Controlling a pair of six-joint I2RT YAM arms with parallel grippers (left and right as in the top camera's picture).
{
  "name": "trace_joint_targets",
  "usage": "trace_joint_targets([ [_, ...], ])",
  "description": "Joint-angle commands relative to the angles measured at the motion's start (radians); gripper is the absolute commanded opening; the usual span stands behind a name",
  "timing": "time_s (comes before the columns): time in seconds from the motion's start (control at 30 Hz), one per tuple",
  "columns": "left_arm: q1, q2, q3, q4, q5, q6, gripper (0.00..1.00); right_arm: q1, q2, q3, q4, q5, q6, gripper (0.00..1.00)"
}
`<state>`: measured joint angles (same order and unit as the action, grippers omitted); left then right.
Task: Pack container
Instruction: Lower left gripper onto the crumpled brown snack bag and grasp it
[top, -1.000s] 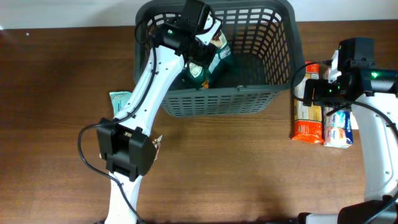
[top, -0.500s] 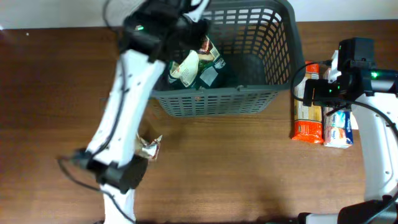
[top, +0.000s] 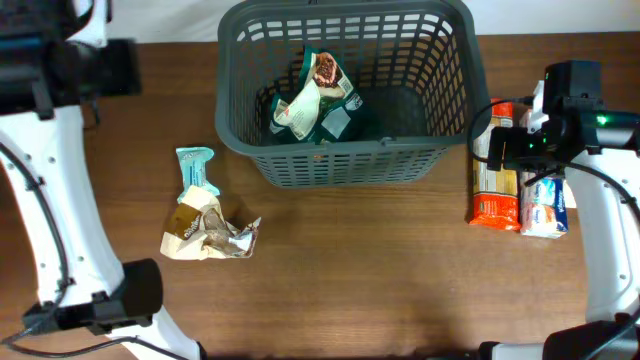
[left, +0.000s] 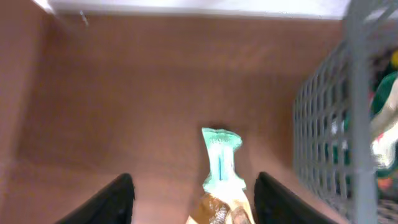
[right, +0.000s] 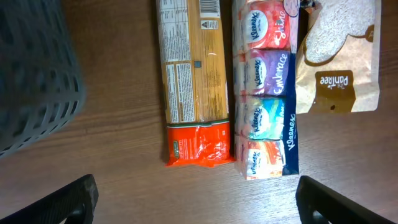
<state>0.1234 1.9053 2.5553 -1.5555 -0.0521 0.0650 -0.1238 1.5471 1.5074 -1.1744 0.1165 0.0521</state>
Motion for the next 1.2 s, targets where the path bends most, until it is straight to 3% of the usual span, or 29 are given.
trace_joint_targets([
  [0.0, 0.077, 0.024, -0.157, -0.045, 0.183, 0.042, 0.44, -0.003, 0.004, 0.018, 0.0, 0.019, 0.004, 0.99],
  [0.2, 0.082, 0.024, -0.335, -0.008, 0.136, -0.027, 0.41, -0.003, 0.004, 0.018, 0.0, 0.019, 0.004, 0.99],
  [0.47, 0.082, 0.013, -0.525, -0.006, 0.135, -0.031, 0.41, -0.003, 0.004, 0.018, 0.0, 0.019, 0.004, 0.99],
  [0.73, 0.082, -0.218, -0.863, 0.109, 0.143, -0.104, 0.43, -0.003, 0.004, 0.018, 0.0, 0.019, 0.004, 0.99],
  [0.87, 0.082, -0.431, -1.151, 0.225, 0.163, -0.216, 0.57, -0.003, 0.004, 0.018, 0.0, 0.019, 0.004, 0.99],
  [1.0, 0.082, -0.534, -1.377, 0.335, 0.23, -0.439, 0.57, -0.003, 0.004, 0.018, 0.0, 0.019, 0.004, 0.99],
  [1.17, 0.082, -0.555, -1.56, 0.445, 0.233, -0.632, 0.58, -0.003, 0.004, 0.018, 0.0, 0.019, 0.004, 0.99],
])
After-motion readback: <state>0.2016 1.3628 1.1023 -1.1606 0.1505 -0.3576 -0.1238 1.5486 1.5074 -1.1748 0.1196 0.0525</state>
